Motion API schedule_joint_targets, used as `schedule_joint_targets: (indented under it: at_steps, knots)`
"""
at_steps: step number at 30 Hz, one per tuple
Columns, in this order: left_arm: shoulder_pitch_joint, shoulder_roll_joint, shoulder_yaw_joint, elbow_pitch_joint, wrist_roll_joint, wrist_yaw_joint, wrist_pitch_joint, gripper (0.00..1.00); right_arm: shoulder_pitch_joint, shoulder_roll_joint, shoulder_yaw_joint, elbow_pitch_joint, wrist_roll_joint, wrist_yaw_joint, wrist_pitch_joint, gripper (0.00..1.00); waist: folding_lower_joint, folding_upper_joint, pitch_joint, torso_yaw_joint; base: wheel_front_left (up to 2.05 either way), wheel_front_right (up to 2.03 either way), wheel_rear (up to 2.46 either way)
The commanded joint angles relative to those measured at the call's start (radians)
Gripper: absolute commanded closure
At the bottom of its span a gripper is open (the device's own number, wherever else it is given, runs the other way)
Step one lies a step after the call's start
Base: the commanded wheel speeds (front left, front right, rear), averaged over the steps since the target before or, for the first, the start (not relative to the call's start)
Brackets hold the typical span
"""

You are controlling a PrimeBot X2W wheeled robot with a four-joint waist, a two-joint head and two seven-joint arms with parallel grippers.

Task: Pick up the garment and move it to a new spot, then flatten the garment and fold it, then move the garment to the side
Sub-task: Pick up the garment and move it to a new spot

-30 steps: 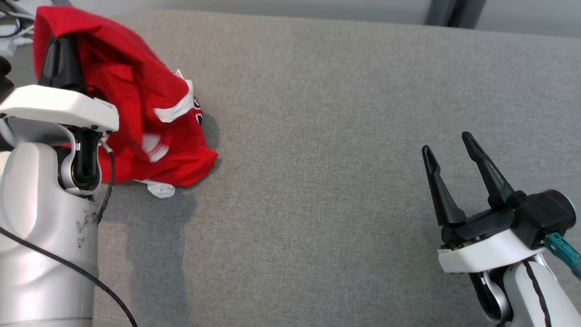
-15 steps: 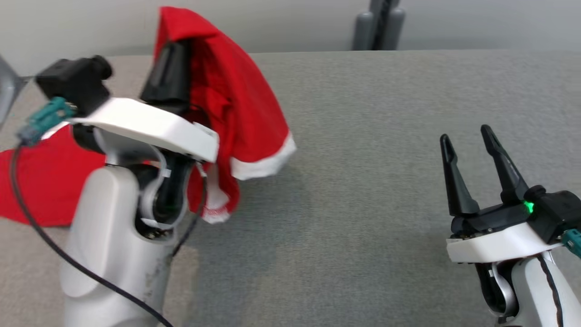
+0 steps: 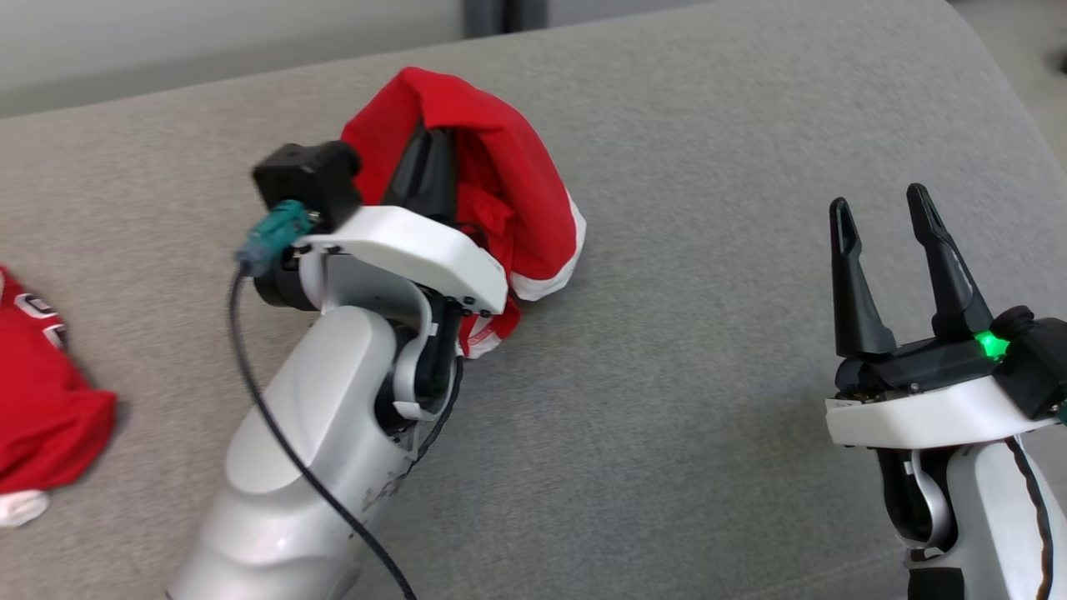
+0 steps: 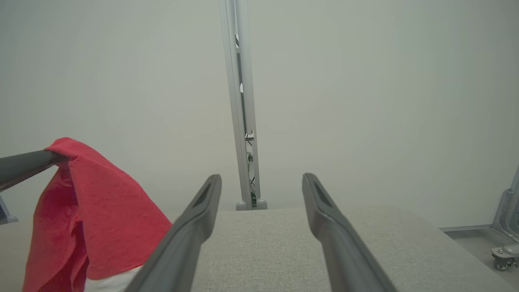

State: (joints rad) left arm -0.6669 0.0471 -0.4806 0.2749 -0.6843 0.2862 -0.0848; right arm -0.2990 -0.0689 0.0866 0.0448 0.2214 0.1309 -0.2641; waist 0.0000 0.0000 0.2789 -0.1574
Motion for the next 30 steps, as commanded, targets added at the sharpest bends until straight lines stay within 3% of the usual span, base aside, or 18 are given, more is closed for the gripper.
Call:
schedule_joint_targets:
  at_steps: [1, 4, 6, 7, 18, 30]
  knots:
    - [-0.028, 0.007, -0.023, 0.041, -0.003, 0.005, -0.016, 1.00, -0.015, 0.004, 0.004, -0.003, 0.009, 0.000, -0.001, 0.00, 0.0000, 0.0000, 0.046, -0.054, 0.00, 0.00, 0.00]
    - [-0.068, 0.006, -0.093, 0.147, -0.001, 0.002, -0.033, 1.00, -0.021, 0.007, 0.010, -0.002, 0.010, 0.000, -0.001, 0.00, 0.0000, 0.0000, 0.060, -0.076, 0.00, 0.00, 0.00]
    - [-0.091, 0.005, -0.145, 0.215, 0.008, -0.010, -0.027, 0.10, -0.021, 0.010, 0.012, -0.001, 0.010, 0.000, -0.001, 0.00, 0.0000, 0.0000, 0.064, -0.081, 0.00, 0.00, 0.00]
    - [-0.106, 0.007, -0.160, 0.241, 0.005, -0.013, -0.030, 0.00, -0.023, 0.011, 0.013, 0.000, 0.010, 0.000, -0.001, 0.00, 0.0000, 0.0000, 0.065, -0.083, 0.00, 0.00, 0.00]
    - [-0.157, 0.016, -0.207, 0.339, 0.015, -0.071, -0.149, 0.00, 0.006, 0.002, 0.002, 0.009, -0.015, 0.000, -0.001, 0.00, 0.0000, 0.0000, 0.011, -0.015, 0.00, 0.00, 0.00]
    - [-0.043, 0.117, -0.167, 0.177, 0.007, -0.117, -0.168, 0.00, 0.060, -0.034, -0.004, 0.015, -0.034, 0.000, -0.001, 0.00, 0.0000, 0.0000, -0.079, 0.118, 0.00, 0.00, 0.00]
